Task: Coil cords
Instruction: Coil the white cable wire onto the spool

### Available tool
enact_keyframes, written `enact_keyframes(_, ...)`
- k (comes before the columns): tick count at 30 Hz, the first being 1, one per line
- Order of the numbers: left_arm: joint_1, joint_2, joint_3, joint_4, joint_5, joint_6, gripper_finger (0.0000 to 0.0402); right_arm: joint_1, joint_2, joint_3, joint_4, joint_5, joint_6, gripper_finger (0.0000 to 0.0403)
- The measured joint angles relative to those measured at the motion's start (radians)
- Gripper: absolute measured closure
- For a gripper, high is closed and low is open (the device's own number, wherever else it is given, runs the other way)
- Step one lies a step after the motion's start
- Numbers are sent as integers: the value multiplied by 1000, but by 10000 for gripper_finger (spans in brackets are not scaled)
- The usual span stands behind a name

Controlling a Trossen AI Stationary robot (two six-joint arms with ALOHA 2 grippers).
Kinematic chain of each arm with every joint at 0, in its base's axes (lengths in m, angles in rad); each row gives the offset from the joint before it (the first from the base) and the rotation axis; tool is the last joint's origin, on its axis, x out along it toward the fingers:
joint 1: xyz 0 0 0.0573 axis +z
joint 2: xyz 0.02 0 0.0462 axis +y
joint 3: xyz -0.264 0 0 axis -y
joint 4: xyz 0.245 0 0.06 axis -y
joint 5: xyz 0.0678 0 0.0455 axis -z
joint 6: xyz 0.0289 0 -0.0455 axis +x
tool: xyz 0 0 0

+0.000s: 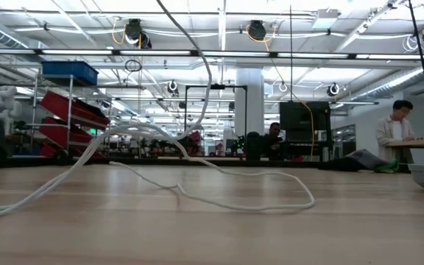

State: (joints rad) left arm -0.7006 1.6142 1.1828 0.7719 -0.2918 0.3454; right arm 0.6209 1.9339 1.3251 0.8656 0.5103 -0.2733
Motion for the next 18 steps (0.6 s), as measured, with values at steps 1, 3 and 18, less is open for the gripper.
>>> enact_keyframes(1,0,0,0,0,1,0,400,0,0,0,2,0,0,403)
enact_keyframes(3,0,0,0,0,1,0,400,0,0,0,4,0,0,403)
enact_keyframes(18,-4,0,0,26,-25,33,400,-10,0,0,-93,-122,56,403)
